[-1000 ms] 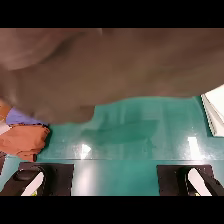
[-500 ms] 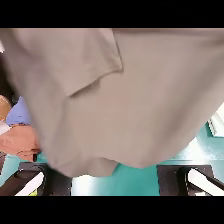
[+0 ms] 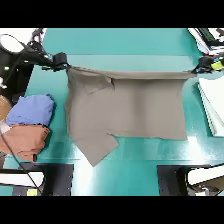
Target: Fold the shirts.
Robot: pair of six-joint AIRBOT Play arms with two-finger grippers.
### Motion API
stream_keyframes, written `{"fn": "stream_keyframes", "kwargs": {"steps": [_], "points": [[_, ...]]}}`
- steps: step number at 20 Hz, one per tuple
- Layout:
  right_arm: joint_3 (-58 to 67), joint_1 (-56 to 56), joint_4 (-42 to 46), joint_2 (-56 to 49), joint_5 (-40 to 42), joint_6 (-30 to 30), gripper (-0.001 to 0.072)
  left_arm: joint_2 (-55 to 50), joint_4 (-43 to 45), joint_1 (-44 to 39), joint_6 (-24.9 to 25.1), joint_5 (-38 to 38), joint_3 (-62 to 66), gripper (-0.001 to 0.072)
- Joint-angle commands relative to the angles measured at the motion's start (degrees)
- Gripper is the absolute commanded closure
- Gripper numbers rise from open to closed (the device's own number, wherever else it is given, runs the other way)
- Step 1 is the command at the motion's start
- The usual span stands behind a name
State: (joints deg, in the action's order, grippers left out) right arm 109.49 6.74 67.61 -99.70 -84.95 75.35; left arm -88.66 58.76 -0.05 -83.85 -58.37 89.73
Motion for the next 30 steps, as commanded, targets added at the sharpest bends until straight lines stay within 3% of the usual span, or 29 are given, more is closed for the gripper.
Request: {"fn": "stream_keyframes", "kwargs": {"steps": [1,4,7,9,12,17,18,19,20,25,30], "points": [[6.71,-0.55,-0.11,-7.45,2.91,0.04,0.0699,-5.18,-0.66,0.11,0.79,9.31,1.33,0.0679],[5.90,-0.42,0.13,-5.38,3.63,-1.25,0.0699,-4.70,-0.17,0.66,3.32,1.25,3.80,0.0679],[-2.64,0.24,2.49,-0.02,3.87,-1.55,0.0699,-3.45,5.18,0.39,3.32,-10.51,3.96,0.0680],[-10.16,0.26,2.93,3.45,5.27,-2.54,0.0699,-2.25,8.52,-0.42,3.30,-13.38,1.31,0.0681],[-20.04,0.09,2.86,6.71,9.73,-2.64,0.0698,-1.64,9.22,-0.90,3.30,-11.32,-6.47,0.0679],[-28.26,-1.01,2.47,7.04,10.58,-2.80,0.0697,-1.64,8.33,-0.90,1.88,-4.28,-15.93,0.0677],[-28.76,-1.36,2.47,7.04,10.38,-2.80,0.0657,-1.62,8.33,-0.90,1.07,-4.46,-16.00,0.0530],[-28.76,-1.40,2.43,7.04,9.90,-2.73,0.0429,-1.25,8.35,-0.83,-0.17,-5.44,-15.98,0.0291],[-28.76,-1.40,2.49,7.37,9.27,-1.79,0.0280,-0.31,8.74,-0.85,-0.17,-7.43,-16.00,0.0295],[-28.89,1.29,2.54,14.43,4.59,-0.85,0.0279,13.03,13.03,-0.85,-0.59,-12.26,-25.42,0.0298],[-28.89,2.84,2.54,24.04,2.54,-0.85,0.0279,31.93,6.34,-0.90,-3.21,-14.16,-48.09,0.0298]]}}
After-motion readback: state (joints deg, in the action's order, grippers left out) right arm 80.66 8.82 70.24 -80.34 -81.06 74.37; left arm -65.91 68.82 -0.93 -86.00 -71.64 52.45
